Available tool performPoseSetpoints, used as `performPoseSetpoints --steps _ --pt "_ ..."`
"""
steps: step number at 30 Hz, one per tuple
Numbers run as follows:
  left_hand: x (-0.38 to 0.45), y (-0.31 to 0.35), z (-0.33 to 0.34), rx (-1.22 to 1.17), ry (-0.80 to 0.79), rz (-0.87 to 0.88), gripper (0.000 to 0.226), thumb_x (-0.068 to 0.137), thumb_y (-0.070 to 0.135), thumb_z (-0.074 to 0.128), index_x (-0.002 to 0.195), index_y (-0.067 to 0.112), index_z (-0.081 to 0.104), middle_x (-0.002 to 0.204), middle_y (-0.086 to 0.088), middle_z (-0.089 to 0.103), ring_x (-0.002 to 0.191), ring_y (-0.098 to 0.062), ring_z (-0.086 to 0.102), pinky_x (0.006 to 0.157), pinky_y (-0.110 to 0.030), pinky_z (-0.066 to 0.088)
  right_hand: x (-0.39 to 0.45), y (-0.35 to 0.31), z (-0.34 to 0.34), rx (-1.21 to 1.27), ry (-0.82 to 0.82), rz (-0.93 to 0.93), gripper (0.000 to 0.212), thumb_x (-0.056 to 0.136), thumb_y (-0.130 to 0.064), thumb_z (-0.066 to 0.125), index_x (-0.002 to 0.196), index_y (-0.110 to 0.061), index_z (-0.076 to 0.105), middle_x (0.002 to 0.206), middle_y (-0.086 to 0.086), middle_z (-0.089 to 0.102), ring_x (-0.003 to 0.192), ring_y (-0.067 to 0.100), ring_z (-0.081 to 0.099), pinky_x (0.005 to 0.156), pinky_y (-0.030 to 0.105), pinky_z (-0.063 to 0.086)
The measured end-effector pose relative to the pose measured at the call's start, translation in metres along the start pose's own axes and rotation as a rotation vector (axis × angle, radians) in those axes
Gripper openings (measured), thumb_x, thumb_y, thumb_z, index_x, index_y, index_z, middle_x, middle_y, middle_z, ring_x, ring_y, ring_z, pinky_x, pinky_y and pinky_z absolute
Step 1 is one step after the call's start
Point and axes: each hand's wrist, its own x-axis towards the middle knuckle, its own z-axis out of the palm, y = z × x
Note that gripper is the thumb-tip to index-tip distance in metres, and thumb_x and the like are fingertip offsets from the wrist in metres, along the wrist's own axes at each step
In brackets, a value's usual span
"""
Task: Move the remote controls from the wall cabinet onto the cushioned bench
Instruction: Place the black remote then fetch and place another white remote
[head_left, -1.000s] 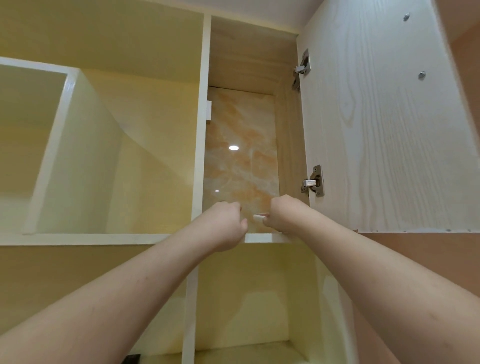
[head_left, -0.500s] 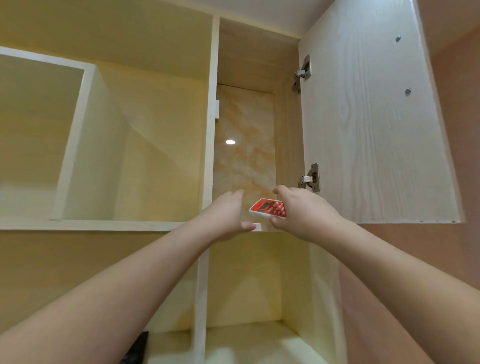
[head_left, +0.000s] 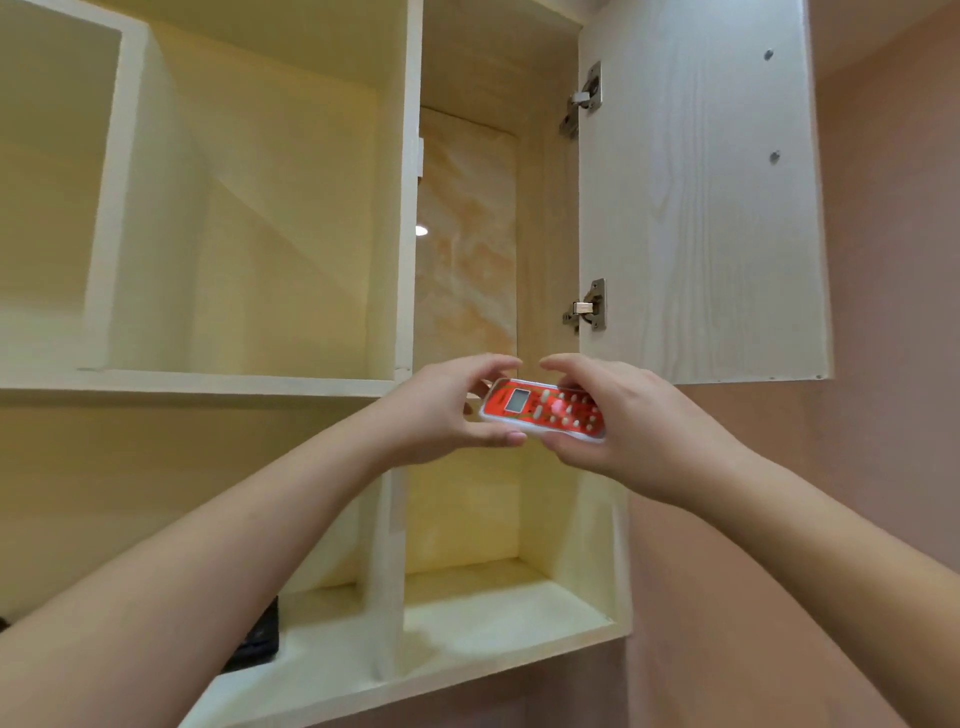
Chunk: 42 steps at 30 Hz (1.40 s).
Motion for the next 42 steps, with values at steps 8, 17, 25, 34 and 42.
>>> performPoseSetpoints --steps 8,17,25,34,42 --pt "-0.041 0.017 0.033 -0.06 -0.015 0.059 0.058 0.064 0.046 0.082 0.114 0.033 0.057 0.102 0.02 0.059 0.086 0.001 0.057 0.068 -0.01 0.047 -0.066 -0.014 -0.004 -0.053 -0.066 0.009 0.063 0.083 -0.052 0.061 0.138 -0.031 0.039 0.124 -0.011 0.055 0.11 0.007 0.049 0.089 0.023 0.043" --pt "-0.08 0.057 0.073 -0.172 0.039 0.135 0.056 0.059 0.048 0.085 0.105 0.029 0.061 0.095 0.015 0.061 0.079 -0.004 0.054 0.066 -0.018 0.048 -0.142 -0.02 -0.035 -0.072 -0.104 0.135 0.067 0.083 -0.054 0.06 0.139 -0.025 0.039 0.131 -0.009 0.05 0.117 0.007 0.043 0.091 0.016 0.033" --pt "-0.116 0.126 0.11 -0.302 0.042 0.195 0.057 0.054 0.056 0.078 0.102 0.03 0.06 0.092 0.012 0.062 0.079 -0.009 0.056 0.064 -0.013 0.046 -0.233 -0.023 -0.092 0.023 -0.184 0.539 0.088 0.074 -0.066 0.06 0.145 -0.03 0.023 0.135 -0.011 0.044 0.121 0.009 0.044 0.095 0.026 0.04" --pt "-0.124 0.214 0.167 -0.543 -0.07 0.228 0.055 0.058 0.036 0.089 0.105 0.03 0.06 0.097 0.015 0.06 0.078 -0.005 0.058 0.066 -0.012 0.045 -0.322 -0.028 -0.173 0.111 -0.114 0.816 0.057 0.076 -0.04 0.075 0.126 -0.032 0.049 0.114 -0.014 0.057 0.095 -0.004 0.059 0.081 0.014 0.048" --pt "-0.129 0.264 0.224 -0.765 -0.221 0.269 0.054 0.064 0.031 0.087 0.108 0.042 0.058 0.099 0.015 0.061 0.077 -0.005 0.059 0.067 -0.013 0.049 -0.376 -0.038 -0.218 0.106 -0.088 1.084 0.051 0.073 -0.031 0.08 0.116 -0.041 0.053 0.103 -0.012 0.064 0.083 0.009 0.066 0.08 0.025 0.054"
